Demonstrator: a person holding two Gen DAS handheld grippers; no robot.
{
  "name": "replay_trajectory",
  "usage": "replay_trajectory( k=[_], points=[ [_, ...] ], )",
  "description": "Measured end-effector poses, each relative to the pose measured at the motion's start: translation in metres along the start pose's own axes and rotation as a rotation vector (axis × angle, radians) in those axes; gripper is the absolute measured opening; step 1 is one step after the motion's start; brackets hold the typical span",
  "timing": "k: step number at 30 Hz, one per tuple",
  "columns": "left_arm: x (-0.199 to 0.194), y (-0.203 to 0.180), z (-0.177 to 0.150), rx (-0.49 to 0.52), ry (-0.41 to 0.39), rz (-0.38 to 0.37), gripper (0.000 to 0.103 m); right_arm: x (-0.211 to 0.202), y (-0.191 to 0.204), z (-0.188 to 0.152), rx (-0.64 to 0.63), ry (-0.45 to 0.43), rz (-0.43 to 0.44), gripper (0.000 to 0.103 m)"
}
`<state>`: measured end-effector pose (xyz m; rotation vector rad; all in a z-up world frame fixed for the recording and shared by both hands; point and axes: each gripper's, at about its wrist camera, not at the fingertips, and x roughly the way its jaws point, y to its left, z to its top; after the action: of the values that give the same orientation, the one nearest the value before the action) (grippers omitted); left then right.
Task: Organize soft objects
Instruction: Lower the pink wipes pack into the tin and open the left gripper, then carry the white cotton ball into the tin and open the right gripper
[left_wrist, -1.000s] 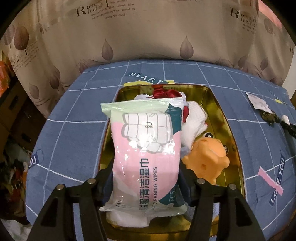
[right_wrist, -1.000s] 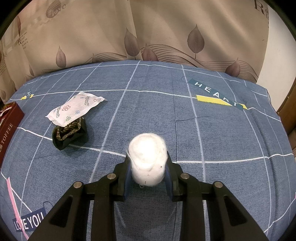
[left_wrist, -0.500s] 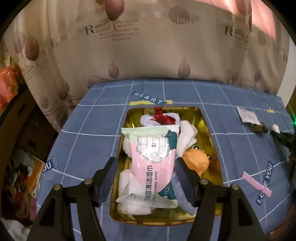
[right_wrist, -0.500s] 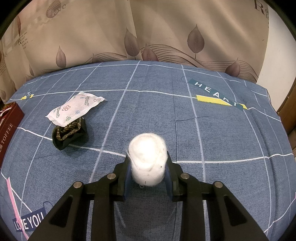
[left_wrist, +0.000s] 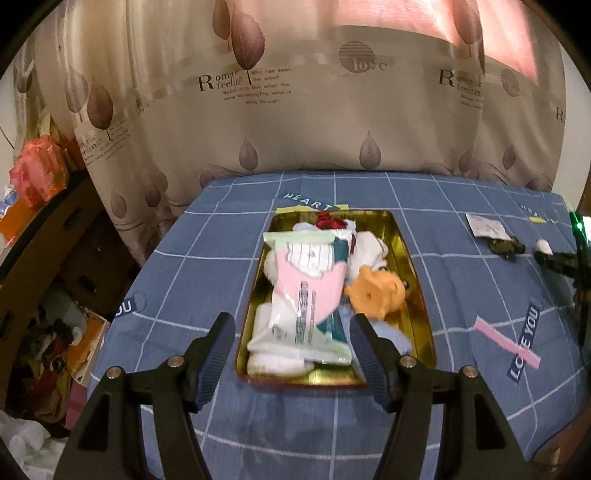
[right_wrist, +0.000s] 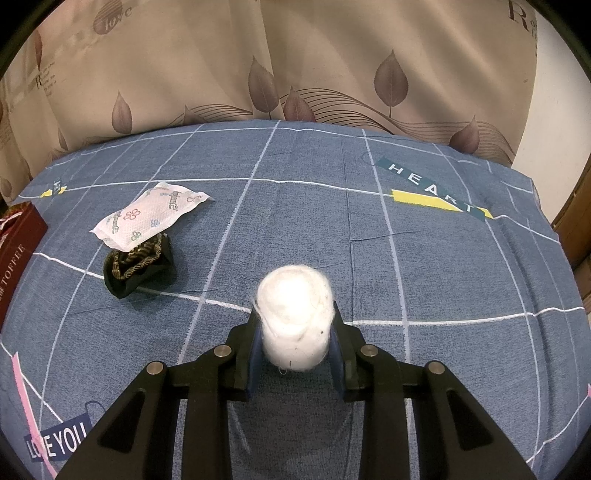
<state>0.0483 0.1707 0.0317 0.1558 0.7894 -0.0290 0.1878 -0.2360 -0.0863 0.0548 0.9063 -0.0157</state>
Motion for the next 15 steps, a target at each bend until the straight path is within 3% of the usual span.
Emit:
replay_trajectory(
  k=[6, 15],
  points=[
    [-0.013, -0.001, -0.018, -0.001, -0.041, 0.032, 0.066, 0.0, -0.002, 0.0, -0.003, 0.0, -0.001, 0.028],
    [-0.011, 0.013, -0.034, -0.07, -0.019, 0.017, 0.066, -0.002, 0.005, 0.0, -0.036, -0.004, -0.036, 0.025]
  ],
)
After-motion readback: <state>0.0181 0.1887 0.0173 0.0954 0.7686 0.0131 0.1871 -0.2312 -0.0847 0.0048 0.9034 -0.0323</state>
